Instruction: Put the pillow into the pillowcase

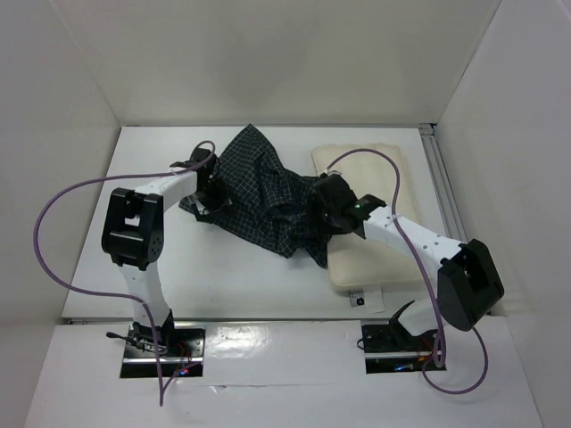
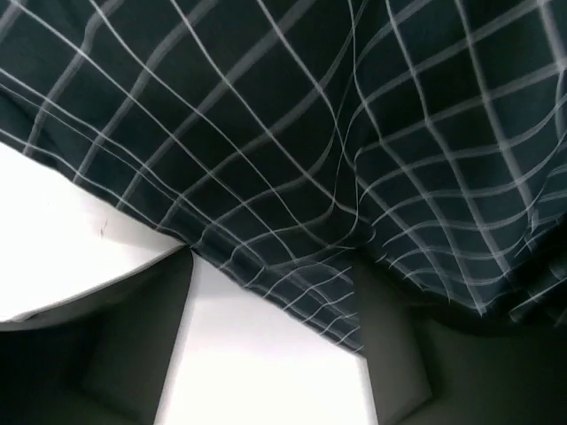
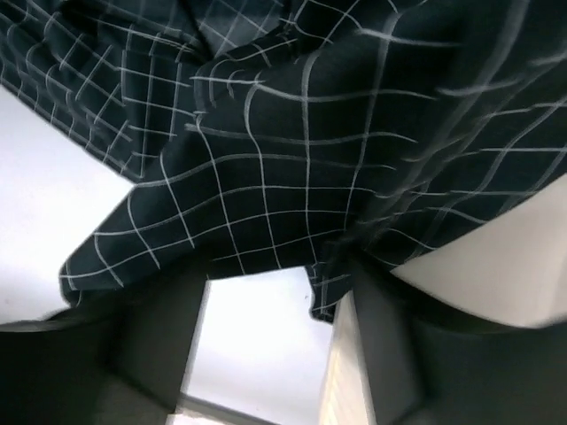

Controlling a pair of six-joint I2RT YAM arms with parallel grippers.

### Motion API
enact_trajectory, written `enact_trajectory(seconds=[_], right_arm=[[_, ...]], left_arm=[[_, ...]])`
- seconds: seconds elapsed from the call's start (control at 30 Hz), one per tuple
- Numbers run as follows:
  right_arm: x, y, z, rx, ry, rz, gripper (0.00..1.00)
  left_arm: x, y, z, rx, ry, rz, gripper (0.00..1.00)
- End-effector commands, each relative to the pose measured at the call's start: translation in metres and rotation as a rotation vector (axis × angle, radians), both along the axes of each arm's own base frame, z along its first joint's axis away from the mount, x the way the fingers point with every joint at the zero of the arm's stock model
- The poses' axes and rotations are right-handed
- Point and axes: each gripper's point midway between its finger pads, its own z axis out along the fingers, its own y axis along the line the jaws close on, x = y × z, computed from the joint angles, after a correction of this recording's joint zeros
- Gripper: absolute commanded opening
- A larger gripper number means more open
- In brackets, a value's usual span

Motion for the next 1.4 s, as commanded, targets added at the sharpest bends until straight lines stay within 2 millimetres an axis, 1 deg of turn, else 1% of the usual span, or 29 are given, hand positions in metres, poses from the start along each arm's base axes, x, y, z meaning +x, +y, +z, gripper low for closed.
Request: enact_trajectory(seconds=[0.0, 0.03, 0.07, 0.1, 0.13, 0.17, 0.2, 0.27, 0.3, 0.33, 0.37, 0.4, 0.43, 0.47, 0.5, 0.6, 0.63, 0.7, 0.73, 0.77, 0.8, 0.83, 0.87, 0.9, 0.93, 1.0, 1.07, 1.17, 1.37], right_arm=[[0.017, 0.003, 0.004, 0.001, -0.067, -0.018, 0.66], [0.019, 0.004, 0.006, 0.01, -0.078, -0.018, 0.52], [0.019, 0.004, 0.006, 0.005, -0.08, -0.011, 0.43], [0.023, 0.007, 0.013, 0.015, -0.095, -0.011, 0.34], [0.025, 0.008, 0.017, 0.015, -0.106, -0.003, 0.24], [0.028, 0.01, 0.023, 0.024, -0.119, -0.004, 0.05], [0.04, 0.012, 0.032, 0.023, -0.144, 0.004, 0.0], [0.047, 0.012, 0.045, 0.015, -0.157, 0.009, 0.0], [0.051, 0.014, 0.056, 0.021, -0.178, 0.016, 0.0], [0.064, 0.02, 0.081, 0.046, -0.231, 0.028, 0.0], [0.066, 0.021, 0.092, 0.047, -0.244, 0.035, 0.0], [0.07, 0.023, 0.102, 0.057, -0.258, 0.034, 0.0], [0.076, 0.03, 0.127, 0.088, -0.307, 0.053, 0.0], [0.076, 0.032, 0.135, 0.092, -0.315, 0.066, 0.0], [0.075, 0.033, 0.141, 0.101, -0.318, 0.073, 0.0], [0.065, 0.042, 0.152, 0.137, -0.324, 0.123, 0.0], [0.063, 0.043, 0.152, 0.149, -0.326, 0.132, 0.0], [0.052, 0.053, 0.131, 0.163, -0.281, 0.173, 0.0], [0.05, 0.055, 0.119, 0.158, -0.257, 0.183, 0.0], [0.04, 0.061, 0.092, 0.15, -0.184, 0.219, 0.0], [0.037, 0.07, 0.084, 0.169, -0.165, 0.237, 0.17], [0.021, 0.084, 0.059, 0.179, -0.095, 0.289, 0.3], [0.021, 0.087, 0.049, 0.182, -0.079, 0.298, 0.41], [0.013, 0.105, 0.047, 0.205, -0.077, 0.333, 0.54], [0.006, 0.113, 0.036, 0.196, -0.06, 0.357, 0.72], [-0.004, 0.134, 0.016, 0.175, -0.018, 0.385, 0.8], [0.0, 0.151, 0.011, 0.182, -0.029, 0.395, 0.88], [0.024, 0.172, -0.007, 0.151, -0.033, 0.354, 0.9], [0.064, 0.194, -0.021, 0.086, -0.089, 0.29, 0.88]], left_arm=[[0.02, -0.007, -0.005, -0.03, -0.031, 0.025, 0.74], [0.021, -0.009, -0.011, -0.036, -0.016, 0.022, 0.64], [0.022, -0.009, -0.013, -0.035, -0.007, 0.022, 0.45], [0.027, -0.01, -0.009, -0.035, -0.01, 0.022, 0.06], [0.022, -0.006, -0.007, -0.013, 0.015, 0.028, 0.0], [0.025, 0.003, -0.006, 0.016, 0.023, 0.057, 0.0], [0.033, 0.01, 0.008, 0.033, -0.005, 0.075, 0.0], [0.04, 0.027, 0.032, 0.069, -0.055, 0.131, 0.0], [0.049, 0.046, 0.064, 0.083, -0.134, 0.179, 0.0], [0.051, 0.056, 0.082, 0.079, -0.167, 0.204, 0.0], [0.055, 0.066, 0.099, 0.073, -0.209, 0.231, 0.0], [0.061, 0.081, 0.131, 0.025, -0.282, 0.245, 0.0], [0.062, 0.09, 0.144, 0.016, -0.306, 0.235, 0.0], [0.061, 0.099, 0.152, 0.01, -0.309, 0.243, 0.0], [0.063, 0.11, 0.174, 0.016, -0.345, 0.256, 0.0], [0.048, 0.145, 0.188, 0.066, -0.348, 0.306, 0.0], [0.04, 0.158, 0.181, 0.079, -0.329, 0.338, 0.0], [0.031, 0.172, 0.171, 0.113, -0.308, 0.356, 0.0], [0.029, 0.177, 0.16, 0.114, -0.278, 0.367, 0.04], [0.025, 0.182, 0.147, 0.117, -0.236, 0.371, 0.23], [0.018, 0.187, 0.135, 0.126, -0.181, 0.383, 0.34], [0.015, 0.192, 0.121, 0.155, -0.134, 0.392, 0.56], [0.016, 0.187, 0.121, 0.155, -0.134, 0.379, 0.56], [0.013, 0.184, 0.116, 0.163, -0.119, 0.372, 0.77], [0.015, 0.183, 0.127, 0.184, -0.164, 0.36, 0.84], [0.011, 0.167, 0.131, 0.21, -0.171, 0.311, 0.95], [0.01, 0.145, 0.139, 0.198, -0.198, 0.241, 0.95], [0.002, 0.116, 0.134, 0.171, -0.186, 0.157, 0.93], [-0.019, 0.095, 0.115, 0.147, -0.138, 0.11, 0.92]])
